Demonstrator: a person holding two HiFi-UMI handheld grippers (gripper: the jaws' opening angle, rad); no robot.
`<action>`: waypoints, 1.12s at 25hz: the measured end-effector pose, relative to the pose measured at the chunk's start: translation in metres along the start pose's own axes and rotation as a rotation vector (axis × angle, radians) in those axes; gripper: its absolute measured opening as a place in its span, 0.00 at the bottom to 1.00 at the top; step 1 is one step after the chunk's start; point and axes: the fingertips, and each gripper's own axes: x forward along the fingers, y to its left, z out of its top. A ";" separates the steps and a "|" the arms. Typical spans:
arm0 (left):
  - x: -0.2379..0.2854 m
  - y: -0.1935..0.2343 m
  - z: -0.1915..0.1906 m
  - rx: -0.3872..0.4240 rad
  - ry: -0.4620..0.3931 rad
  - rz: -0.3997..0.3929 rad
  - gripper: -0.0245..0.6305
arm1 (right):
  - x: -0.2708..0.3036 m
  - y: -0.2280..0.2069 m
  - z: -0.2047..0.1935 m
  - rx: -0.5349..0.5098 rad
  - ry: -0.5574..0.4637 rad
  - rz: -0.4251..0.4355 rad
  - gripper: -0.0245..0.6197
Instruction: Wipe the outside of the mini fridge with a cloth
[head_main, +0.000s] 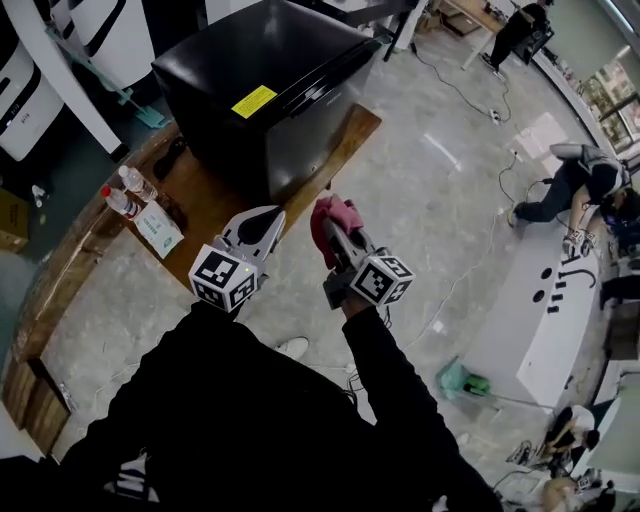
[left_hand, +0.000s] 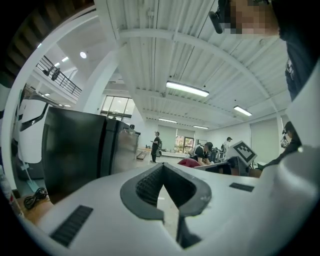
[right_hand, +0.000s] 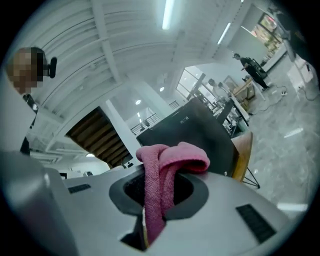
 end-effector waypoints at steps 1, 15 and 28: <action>0.000 -0.006 0.003 0.007 0.001 0.005 0.05 | -0.003 0.003 0.003 -0.027 0.014 0.006 0.12; 0.012 0.011 0.016 0.035 -0.048 0.120 0.05 | 0.056 0.032 0.036 -0.432 0.090 0.116 0.12; 0.041 0.085 0.008 0.016 -0.069 0.176 0.05 | 0.154 0.029 0.023 -0.606 0.244 0.260 0.13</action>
